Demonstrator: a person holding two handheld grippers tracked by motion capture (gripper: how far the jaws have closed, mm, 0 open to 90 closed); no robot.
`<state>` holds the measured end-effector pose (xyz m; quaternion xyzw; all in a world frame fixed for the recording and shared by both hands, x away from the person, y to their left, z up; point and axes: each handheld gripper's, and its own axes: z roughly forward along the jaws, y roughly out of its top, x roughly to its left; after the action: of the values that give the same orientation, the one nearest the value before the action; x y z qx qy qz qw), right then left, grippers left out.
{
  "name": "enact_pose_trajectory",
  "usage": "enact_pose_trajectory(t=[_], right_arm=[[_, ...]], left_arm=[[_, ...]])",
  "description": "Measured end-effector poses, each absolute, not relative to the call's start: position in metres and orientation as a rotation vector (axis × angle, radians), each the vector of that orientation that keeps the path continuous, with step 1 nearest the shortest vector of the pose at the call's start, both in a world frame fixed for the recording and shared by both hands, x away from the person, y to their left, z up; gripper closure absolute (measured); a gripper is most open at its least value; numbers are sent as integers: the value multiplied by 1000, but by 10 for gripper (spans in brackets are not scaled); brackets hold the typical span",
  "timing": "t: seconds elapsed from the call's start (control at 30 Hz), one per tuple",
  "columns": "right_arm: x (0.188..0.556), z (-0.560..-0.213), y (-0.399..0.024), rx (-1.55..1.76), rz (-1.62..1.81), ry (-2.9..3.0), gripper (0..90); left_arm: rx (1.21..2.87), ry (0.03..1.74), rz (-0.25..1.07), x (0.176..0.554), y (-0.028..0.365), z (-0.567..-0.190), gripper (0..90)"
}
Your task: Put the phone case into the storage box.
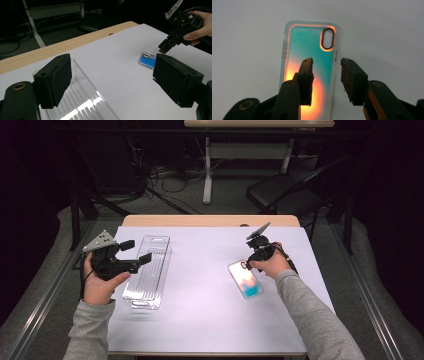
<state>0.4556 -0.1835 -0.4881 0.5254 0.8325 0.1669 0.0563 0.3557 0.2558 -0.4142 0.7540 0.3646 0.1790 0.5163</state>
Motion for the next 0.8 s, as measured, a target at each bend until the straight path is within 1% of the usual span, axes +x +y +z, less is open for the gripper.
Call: enact_pose_trajectory(t=[0.1, 0.17, 0.2, 0.37, 0.4, 0.43, 0.8], right_arm=[[457, -492, -182, 1622, 519, 2519, 621], [458, -495, -180, 1615, 501, 2516, 625], [460, -498, -180, 1679, 484, 2510, 626], [464, -502, -181, 1685, 413, 2515, 636], [464, -505, -181, 1701, 436, 2498, 647], [465, -505, -181, 1705, 381, 2513, 668], [465, -515, -180, 1746, 319, 2525, 735]], left_arm=[[1810, 877, 431, 356, 256, -414, 156], [1809, 878, 432, 356, 257, -414, 155], [1809, 879, 432, 356, 257, -414, 156], [1806, 881, 431, 356, 258, -414, 156], [1806, 882, 430, 356, 258, -414, 156], [1806, 883, 430, 356, 258, -414, 156], [1808, 886, 427, 356, 258, -415, 156]])
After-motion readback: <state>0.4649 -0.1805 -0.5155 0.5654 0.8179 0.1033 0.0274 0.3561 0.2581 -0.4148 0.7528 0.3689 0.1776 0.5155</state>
